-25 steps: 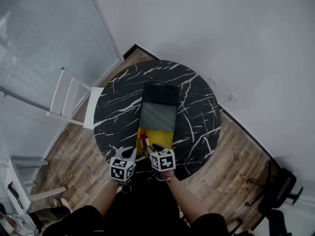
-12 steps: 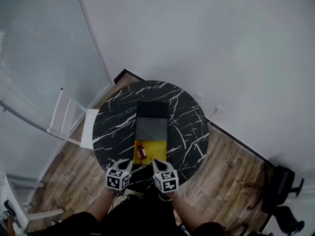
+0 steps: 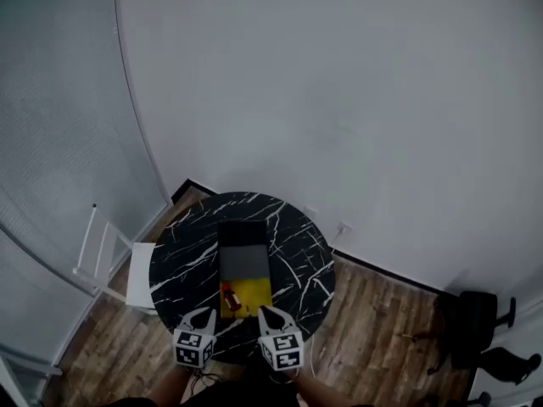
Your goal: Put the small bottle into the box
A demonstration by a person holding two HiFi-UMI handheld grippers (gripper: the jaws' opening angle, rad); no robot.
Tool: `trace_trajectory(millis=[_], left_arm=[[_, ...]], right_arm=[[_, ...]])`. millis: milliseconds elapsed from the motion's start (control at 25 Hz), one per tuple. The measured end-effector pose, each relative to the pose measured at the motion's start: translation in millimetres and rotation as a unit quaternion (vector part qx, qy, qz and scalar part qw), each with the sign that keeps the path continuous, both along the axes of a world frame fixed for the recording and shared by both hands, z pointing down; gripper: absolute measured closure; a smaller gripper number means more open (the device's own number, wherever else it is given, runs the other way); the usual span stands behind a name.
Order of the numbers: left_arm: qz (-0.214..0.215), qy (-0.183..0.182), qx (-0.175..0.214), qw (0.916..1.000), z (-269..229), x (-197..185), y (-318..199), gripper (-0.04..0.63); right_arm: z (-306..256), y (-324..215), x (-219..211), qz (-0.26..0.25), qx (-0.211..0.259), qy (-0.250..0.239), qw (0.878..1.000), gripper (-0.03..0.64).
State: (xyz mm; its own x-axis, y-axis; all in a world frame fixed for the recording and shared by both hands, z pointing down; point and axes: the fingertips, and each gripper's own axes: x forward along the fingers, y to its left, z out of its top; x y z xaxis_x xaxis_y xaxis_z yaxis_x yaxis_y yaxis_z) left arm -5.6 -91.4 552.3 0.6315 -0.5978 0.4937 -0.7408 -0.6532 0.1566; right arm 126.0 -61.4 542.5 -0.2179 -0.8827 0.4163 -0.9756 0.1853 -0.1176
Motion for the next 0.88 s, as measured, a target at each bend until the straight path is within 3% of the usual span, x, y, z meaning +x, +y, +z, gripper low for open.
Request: trace_trajectory(millis=[160,520,760,880], left_arm=[[0.012,0.044,0.056,0.9974,-43,1,21,0.597],[0.03,0.054,0.108,0.9923,-59,-25,44,0.597],[0.029,0.065,0.135,0.9884,-88,-49,51,0.597],[0.023,0.063,0.161,0.9846,-102,-59,44,0.597]], right_arm=[[-42,35,4,0.045,0.042,0.036,0.997,0.62],[-98,67,-26,0.063,0.115,0.082,0.988,0.62],[-108,71,-52,0.055,0.11,0.09,0.988,0.621],[-122,65,-59,0.053,0.13,0.092,0.986,0.621]])
